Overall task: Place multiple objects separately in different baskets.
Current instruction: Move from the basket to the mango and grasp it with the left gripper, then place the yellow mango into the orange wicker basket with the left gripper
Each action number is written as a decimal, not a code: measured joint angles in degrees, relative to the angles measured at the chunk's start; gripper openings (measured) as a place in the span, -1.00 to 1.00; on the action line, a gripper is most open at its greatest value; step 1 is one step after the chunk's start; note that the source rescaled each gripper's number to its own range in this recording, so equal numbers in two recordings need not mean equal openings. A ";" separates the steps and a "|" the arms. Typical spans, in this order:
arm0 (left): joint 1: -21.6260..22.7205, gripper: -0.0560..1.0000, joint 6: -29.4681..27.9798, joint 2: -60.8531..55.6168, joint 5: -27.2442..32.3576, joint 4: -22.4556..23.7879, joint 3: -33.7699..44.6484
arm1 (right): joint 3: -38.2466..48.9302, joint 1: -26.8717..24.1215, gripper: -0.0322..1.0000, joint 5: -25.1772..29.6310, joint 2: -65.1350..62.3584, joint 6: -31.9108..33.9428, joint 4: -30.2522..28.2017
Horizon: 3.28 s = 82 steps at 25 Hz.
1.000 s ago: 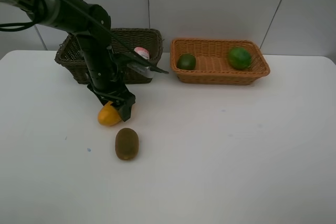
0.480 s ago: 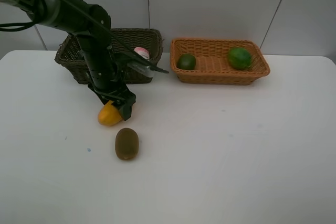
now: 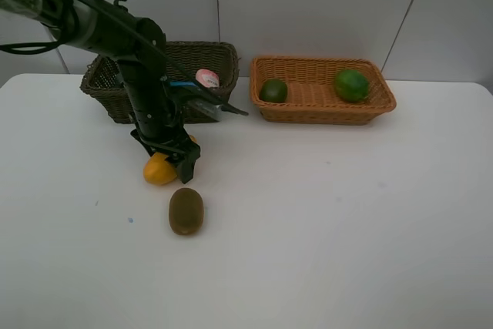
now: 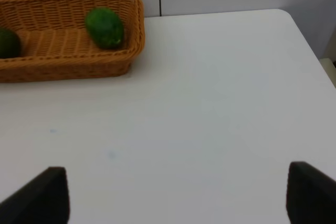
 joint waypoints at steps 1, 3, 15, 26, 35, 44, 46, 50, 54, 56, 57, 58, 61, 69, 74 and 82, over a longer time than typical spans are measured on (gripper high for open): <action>0.00 0.99 0.00 0.00 0.00 0.00 0.00 | 0.00 0.00 1.00 0.00 0.00 0.00 0.00; 0.00 0.99 0.00 0.00 0.00 -0.05 0.00 | 0.00 0.00 1.00 0.00 0.00 0.00 0.00; 0.00 0.08 0.00 0.00 0.00 -0.11 0.00 | 0.00 0.00 1.00 0.00 0.00 0.00 0.00; 0.00 0.08 0.00 0.00 0.00 -0.11 0.00 | 0.00 0.00 1.00 0.00 0.00 0.00 0.00; 0.00 0.08 0.00 -1.78 10.82 0.42 -8.68 | 0.00 0.00 1.00 0.00 0.00 0.00 0.00; 0.00 0.08 0.00 -1.85 19.57 -1.16 -26.55 | 0.00 0.00 1.00 0.00 0.00 0.00 0.00; 0.00 0.08 0.00 -1.85 19.33 -2.42 -29.30 | 0.00 0.00 1.00 0.00 0.00 0.00 0.00; 0.00 0.08 0.00 -1.95 15.43 -4.63 -32.11 | 0.00 0.00 1.00 0.00 0.00 0.00 0.00; 0.00 0.08 1.41 -1.95 9.80 -7.19 -32.22 | 0.00 0.00 1.00 0.00 0.00 0.00 0.00; -0.14 0.08 3.24 -1.95 6.29 -8.94 -32.22 | 0.00 0.00 1.00 0.00 0.00 0.00 0.00; -0.25 0.08 4.22 -1.82 4.63 -9.60 -32.22 | 0.00 0.00 1.00 0.00 0.00 0.00 0.00; -0.61 0.08 5.17 -1.44 2.52 -10.11 -32.22 | 0.00 0.00 1.00 0.00 0.00 0.00 0.00; -1.82 0.08 7.39 0.05 -3.20 -11.44 -32.22 | 0.00 0.00 1.00 0.00 0.00 0.00 0.00; -5.48 0.08 12.16 4.62 -16.22 -12.49 -32.22 | 0.00 0.00 1.00 0.00 0.00 0.00 0.00; -7.01 0.08 12.53 8.11 -24.78 -14.39 -32.22 | 0.00 0.00 1.00 0.00 0.00 0.00 0.00; -8.83 0.08 12.58 13.87 -32.75 -15.78 -32.51 | 0.00 0.00 1.00 0.00 0.00 0.00 0.00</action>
